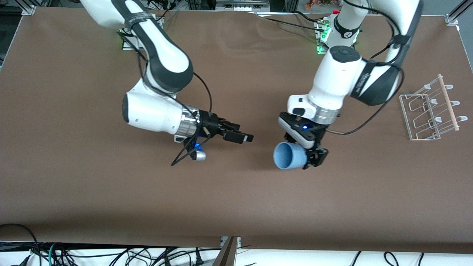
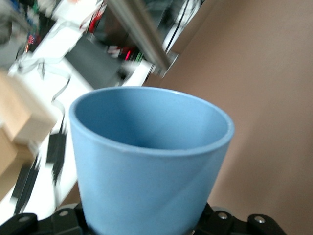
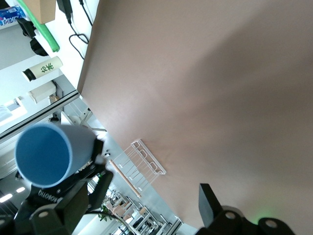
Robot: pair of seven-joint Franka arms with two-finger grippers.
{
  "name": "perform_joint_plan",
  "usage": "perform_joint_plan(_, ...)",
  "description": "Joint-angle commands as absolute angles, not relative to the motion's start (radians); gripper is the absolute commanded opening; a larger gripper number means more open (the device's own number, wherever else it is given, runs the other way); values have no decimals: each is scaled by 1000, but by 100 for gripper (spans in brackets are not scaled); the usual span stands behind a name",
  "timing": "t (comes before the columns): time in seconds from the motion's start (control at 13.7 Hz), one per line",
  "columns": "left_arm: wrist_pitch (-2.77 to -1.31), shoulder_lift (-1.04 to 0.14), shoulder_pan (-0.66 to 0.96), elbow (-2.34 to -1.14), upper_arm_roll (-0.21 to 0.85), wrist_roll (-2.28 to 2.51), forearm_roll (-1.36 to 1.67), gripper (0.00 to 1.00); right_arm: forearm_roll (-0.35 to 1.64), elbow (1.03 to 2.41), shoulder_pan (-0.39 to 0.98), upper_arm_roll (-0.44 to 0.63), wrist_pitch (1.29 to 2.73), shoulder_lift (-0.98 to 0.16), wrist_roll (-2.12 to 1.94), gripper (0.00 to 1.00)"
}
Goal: Transfer cup to left arm and place on rack
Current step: 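Carry the cup with the left gripper toward the rack while the right gripper retracts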
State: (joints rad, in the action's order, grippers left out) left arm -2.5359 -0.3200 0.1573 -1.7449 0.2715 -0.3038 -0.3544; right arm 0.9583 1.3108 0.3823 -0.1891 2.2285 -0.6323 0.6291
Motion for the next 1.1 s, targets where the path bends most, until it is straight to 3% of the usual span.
perform_joint_plan(0.0, -2241, -198, 149, -1760, 276, -258, -354, 0, 887, 1322, 322, -196, 2142, -595, 632, 100)
perform_joint_plan(0.15, -1960, -155, 147, -1758, 279, -227, -329, 0, 797, 1322, 307, -195, 2126, -589, 632, 100)
perform_joint_plan(0.44, -1553, -123, 40, -1752, 270, -106, -276, 0, 695, 1322, 285, -193, 2097, -583, 634, 100)
perform_joint_plan(0.73, -1283, -179, -190, -1752, 268, -119, -276, 0, 494, 1322, 279, -189, 2077, -568, 629, 100)
perform_joint_plan(1.02, -1111, -270, -418, -1747, 267, -164, -275, 0, 395, 1322, 247, -187, 2039, -558, 618, 100)
